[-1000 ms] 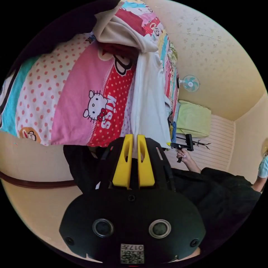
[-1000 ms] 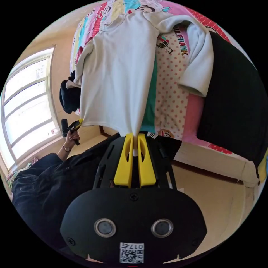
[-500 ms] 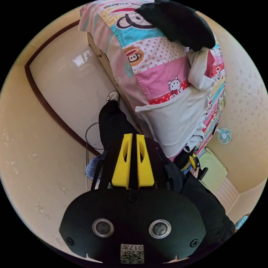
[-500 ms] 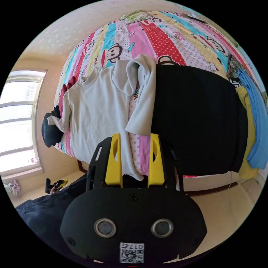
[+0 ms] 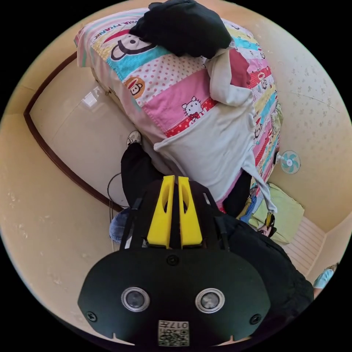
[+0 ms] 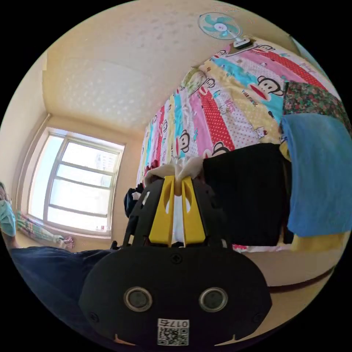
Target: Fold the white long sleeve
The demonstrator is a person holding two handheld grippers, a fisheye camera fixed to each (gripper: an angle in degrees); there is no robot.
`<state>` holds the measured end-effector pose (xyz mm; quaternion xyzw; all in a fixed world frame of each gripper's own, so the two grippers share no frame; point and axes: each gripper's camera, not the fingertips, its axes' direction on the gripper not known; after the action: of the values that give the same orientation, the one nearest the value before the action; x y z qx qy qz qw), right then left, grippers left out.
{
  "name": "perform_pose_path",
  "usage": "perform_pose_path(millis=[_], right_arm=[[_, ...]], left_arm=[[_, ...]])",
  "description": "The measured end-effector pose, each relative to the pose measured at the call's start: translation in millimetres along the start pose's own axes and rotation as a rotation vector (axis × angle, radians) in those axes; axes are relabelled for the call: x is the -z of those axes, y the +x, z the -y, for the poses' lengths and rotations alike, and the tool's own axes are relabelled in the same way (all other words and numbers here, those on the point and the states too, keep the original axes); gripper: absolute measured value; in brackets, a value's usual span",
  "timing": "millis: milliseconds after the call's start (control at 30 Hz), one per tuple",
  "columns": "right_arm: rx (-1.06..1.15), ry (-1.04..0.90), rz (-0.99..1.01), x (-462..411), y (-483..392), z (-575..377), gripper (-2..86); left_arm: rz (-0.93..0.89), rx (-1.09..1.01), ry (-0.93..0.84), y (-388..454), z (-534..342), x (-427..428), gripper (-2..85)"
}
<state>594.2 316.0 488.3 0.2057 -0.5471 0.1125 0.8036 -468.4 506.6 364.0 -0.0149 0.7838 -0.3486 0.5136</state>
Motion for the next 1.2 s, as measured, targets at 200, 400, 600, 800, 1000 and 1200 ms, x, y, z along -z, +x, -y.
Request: perform_pose_path(millis=[200,400,600,800,1000,1200], right_arm=[[-0.372,0.120,-0.394,58.4,86.9,-36.0,7.6],[-0.656,0.117,-0.133,-12.5,123.1,-98.1,12.1],[-0.957,0.360,-0.021,-51.1,178.4,-131.4,12.8],[-0.981,0.456,0.019,-68.6,194.8,-124.4,9.4],[-0.820,0.501,0.083,-51.8,154.2,-111.7,3.5],[-0.527,0.454,0.089,-9.2,83.4,-70.4,2.9]], left_arm=[[-0.015,0.092,-0.042,-17.1,-16.5,-29.0,0.8],[0.006,0.127,-0.036,-19.4,-26.2,-32.9,0.7],[0.075,0.064,-0.059,-0.5,-19.3,-29.6,0.6],[0.138,0.000,-0.062,10.8,-13.0,-24.2,1.4],[0.070,0.036,0.010,-8.1,-0.3,-16.2,5.2],[-0.070,-0.104,0.121,24.7,56.5,-6.5,8.2]])
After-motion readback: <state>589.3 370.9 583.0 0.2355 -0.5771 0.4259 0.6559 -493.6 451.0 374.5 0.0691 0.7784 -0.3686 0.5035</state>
